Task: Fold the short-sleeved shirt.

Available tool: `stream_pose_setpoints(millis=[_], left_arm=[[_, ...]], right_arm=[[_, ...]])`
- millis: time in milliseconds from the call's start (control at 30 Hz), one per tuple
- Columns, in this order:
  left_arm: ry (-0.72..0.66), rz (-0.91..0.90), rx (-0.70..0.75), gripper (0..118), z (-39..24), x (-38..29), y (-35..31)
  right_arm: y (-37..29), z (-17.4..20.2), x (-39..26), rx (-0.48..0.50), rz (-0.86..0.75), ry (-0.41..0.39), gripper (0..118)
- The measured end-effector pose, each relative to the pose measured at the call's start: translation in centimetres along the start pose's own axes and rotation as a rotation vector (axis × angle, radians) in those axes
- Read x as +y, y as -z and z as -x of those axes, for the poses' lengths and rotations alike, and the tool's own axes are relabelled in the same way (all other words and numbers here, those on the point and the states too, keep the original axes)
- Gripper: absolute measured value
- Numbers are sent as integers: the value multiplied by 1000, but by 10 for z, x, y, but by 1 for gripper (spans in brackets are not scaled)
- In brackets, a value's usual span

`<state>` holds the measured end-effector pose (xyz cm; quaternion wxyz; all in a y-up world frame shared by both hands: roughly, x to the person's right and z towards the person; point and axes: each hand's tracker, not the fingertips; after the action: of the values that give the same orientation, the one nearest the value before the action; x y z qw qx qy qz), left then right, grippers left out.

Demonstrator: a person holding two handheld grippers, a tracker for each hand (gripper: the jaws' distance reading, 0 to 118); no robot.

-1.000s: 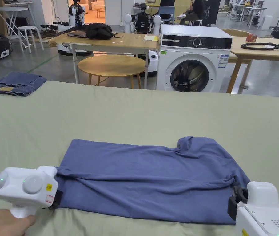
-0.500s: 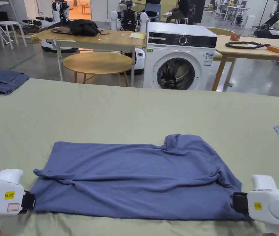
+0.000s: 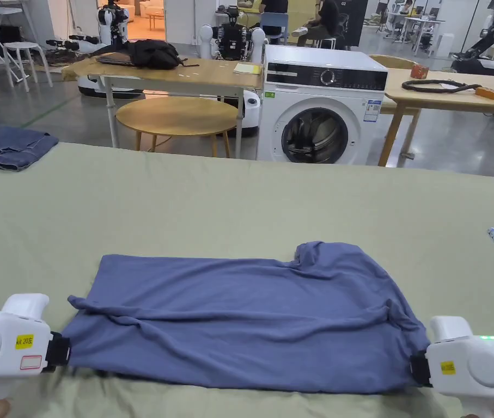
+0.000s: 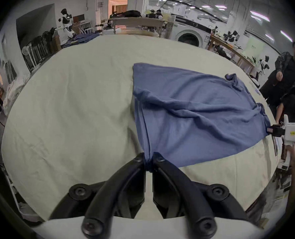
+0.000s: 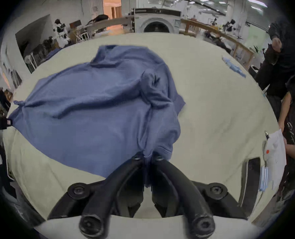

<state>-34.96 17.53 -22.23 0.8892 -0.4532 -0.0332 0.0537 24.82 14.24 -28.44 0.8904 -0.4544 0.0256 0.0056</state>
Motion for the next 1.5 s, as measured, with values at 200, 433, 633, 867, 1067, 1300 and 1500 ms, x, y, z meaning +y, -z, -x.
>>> stream_pose_setpoints(millis=[200, 433, 633, 867, 1067, 1300, 1500], left_arm=[[18, -85, -24, 0, -10, 14, -53], [20, -104, -13, 0, 0, -14, -93], [-14, -33, -2, 0, 11, -77, -92], [-24, 109, 41, 0, 17, -133, -36], [-22, 95, 52, 0, 24, -125, -29], [-30, -74, 42, 37, 10, -97, -61], [28, -396, 13, 37, -33, -71, -83]], right_arm=[[-65, 2, 16, 3, -63, -14, 6], [-112, 7, -12, 23, -79, -54, 6], [-117, 26, -74, 1, 9, -97, 6], [-58, 32, -119, -81, 118, -114, 6], [-46, 31, -115, -99, 121, -109, 20], [-91, 41, -84, -164, -76, -95, 62], [-117, 94, -65, -114, -452, -30, 61]])
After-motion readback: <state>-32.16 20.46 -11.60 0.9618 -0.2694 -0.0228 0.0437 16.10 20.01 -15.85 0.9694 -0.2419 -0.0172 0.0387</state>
